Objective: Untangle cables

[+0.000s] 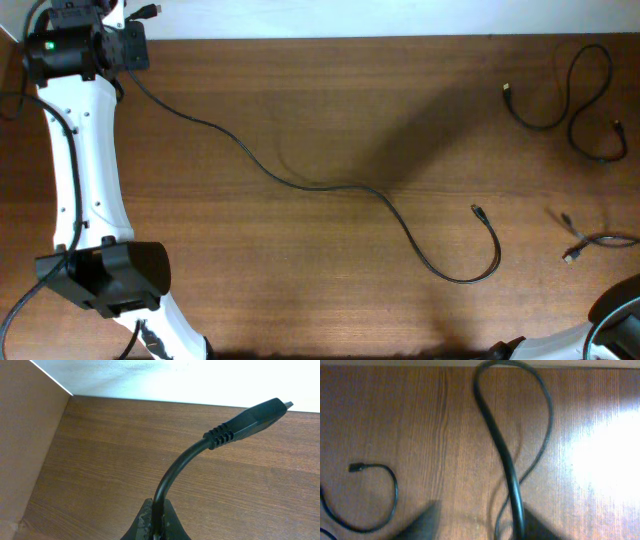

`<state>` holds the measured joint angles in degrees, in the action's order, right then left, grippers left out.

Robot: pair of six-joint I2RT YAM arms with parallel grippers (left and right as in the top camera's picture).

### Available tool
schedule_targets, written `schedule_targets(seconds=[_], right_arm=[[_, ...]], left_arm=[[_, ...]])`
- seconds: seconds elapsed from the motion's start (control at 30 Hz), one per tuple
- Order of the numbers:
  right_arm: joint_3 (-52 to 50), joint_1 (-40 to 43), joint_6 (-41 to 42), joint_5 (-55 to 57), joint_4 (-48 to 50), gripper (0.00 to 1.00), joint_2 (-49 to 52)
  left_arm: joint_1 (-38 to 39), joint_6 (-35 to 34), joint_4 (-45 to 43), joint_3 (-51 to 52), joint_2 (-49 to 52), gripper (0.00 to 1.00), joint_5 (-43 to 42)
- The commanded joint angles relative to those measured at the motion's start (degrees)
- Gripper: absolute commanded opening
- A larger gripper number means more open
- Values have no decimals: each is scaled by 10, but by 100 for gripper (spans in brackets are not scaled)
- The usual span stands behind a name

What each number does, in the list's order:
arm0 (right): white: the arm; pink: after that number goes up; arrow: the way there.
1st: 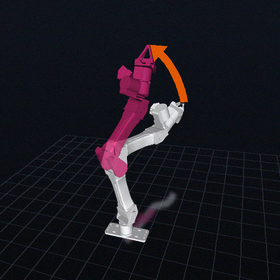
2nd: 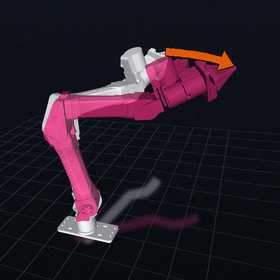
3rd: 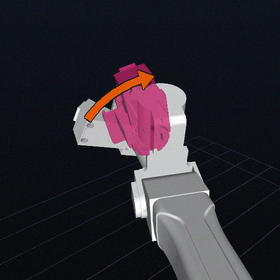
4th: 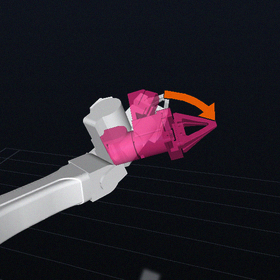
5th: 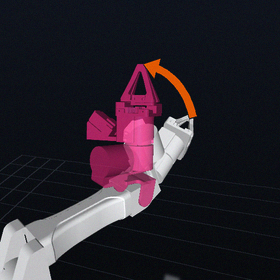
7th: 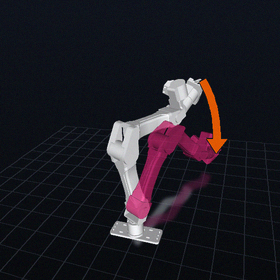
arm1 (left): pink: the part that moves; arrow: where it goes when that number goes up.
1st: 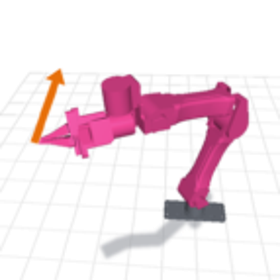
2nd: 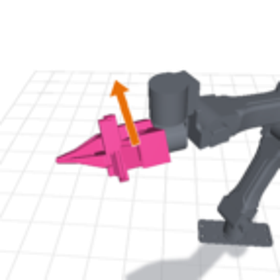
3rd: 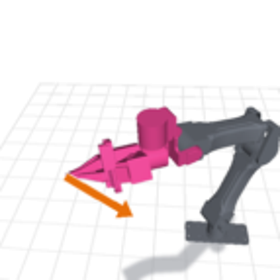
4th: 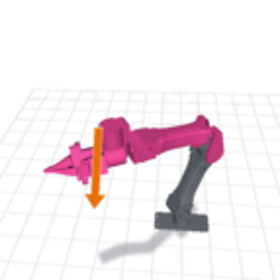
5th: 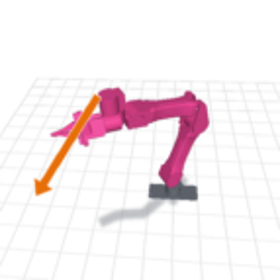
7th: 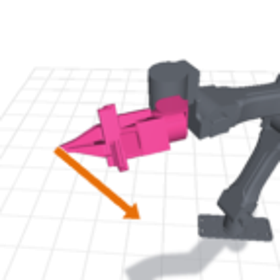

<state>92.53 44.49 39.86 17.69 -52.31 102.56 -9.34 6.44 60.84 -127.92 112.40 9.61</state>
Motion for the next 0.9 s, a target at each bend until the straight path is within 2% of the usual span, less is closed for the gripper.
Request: schedule_targets(seconds=[0.0,0.1,0.2,0.27,0.33,0.4,0.5,0.53,0.57,0.67,0.7,0.77,0.87], right_arm=[[4,-2,-5,-7,-1,99,0],[4,-3,-9,-7,3,99,-7],[36,-53,-78,-8,12,97,-50],[68,-129,-205,-36,11,98,-78],[70,-250,-262,-54,11,97,-101],[70,-332,-327,-98,-10,95,-101],[70,-455,-332,-102,-55,92,-97],[70,-473,-333,-102,-64,92,-94],[70,-509,-372,-109,-90,92,-85],[51,-565,-546,-176,-115,92,-68],[42,-576,-585,-181,-117,94,-59],[14,-577,-664,-265,-122,95,-37],[-37,-576,-735,-341,-117,98,-5]], left_arm=[[1,6,0,-4,-11,0,-3],[1,6,0,-4,-11,0,-4],[1,5,0,-4,-11,0,-4],[1,5,-1,-4,-11,0,-4],[1,5,-1,-4,-11,0,-4],[1,5,-1,-4,-11,0,-4],[6,5,-1,-4,-11,0,-4],[7,5,-1,-4,-11,0,-4],[9,5,-2,-4,-11,0,-4],[9,5,-2,-4,-11,0,-5],[9,5,-2,-4,-11,0,-9],[9,5,-2,-4,-11,0,-9],[9,5,-2,-4,-11,0,-13]])
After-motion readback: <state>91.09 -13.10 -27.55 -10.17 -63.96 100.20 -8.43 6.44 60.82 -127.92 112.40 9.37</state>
